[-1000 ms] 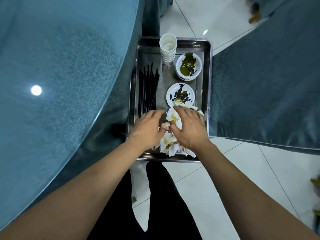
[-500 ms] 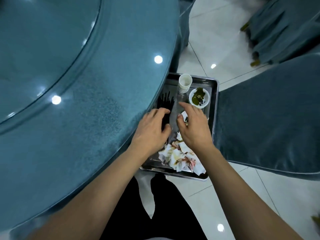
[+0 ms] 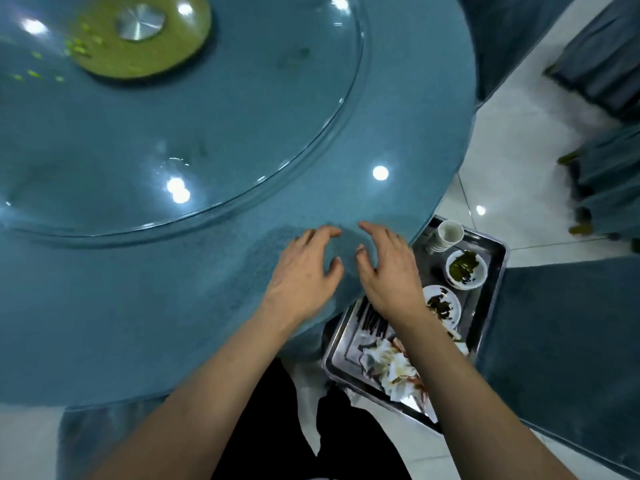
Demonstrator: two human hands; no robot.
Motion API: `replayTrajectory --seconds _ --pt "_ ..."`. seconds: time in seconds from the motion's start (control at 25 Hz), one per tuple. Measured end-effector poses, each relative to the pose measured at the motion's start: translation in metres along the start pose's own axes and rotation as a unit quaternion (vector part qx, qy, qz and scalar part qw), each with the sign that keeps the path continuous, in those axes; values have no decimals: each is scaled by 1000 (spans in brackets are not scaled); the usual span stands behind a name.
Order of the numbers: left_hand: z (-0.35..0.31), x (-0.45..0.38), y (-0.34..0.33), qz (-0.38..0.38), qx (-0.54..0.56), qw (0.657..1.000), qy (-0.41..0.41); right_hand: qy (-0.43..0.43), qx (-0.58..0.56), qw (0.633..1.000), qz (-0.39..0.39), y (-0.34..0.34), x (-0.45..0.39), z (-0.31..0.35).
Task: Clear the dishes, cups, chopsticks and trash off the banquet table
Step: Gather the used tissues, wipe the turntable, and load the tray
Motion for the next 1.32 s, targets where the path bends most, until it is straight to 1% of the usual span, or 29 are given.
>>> replayTrajectory --seconds 0.16,0.48,0.64,0.76,0.92,1.04,1.32 --pt "41 16 44 -34 4 999 31 29 7 999 25 -31 -10 55" --pt "134 41 115 -74 10 993 91 66 20 996 52 -102 -31 148" --pt "179 54 142 -93 29 988 122 70 45 993 82 -144 -42 184" --pt "208 63 157 -94 37 985 141 79 87 987 108 -174 -51 206" --pt "246 76 173 -89 34 981 168 98 182 968 139 -215 -60 227" --pt "273 85 177 -71 20 979 187 78 231 957 153 -236 -62 225" --pt "316 86 179 -26 -45 977 207 76 280 947 138 -235 -59 212"
Point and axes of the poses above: each hand's wrist, its own x-axis away from the middle knuckle, its own y-axis out of the back of the hand, z = x × y, the point moved 9 cm from there along -x, towards the middle knuckle, and after that the axes turned 11 degrees about -y, right-handed, at the moved point
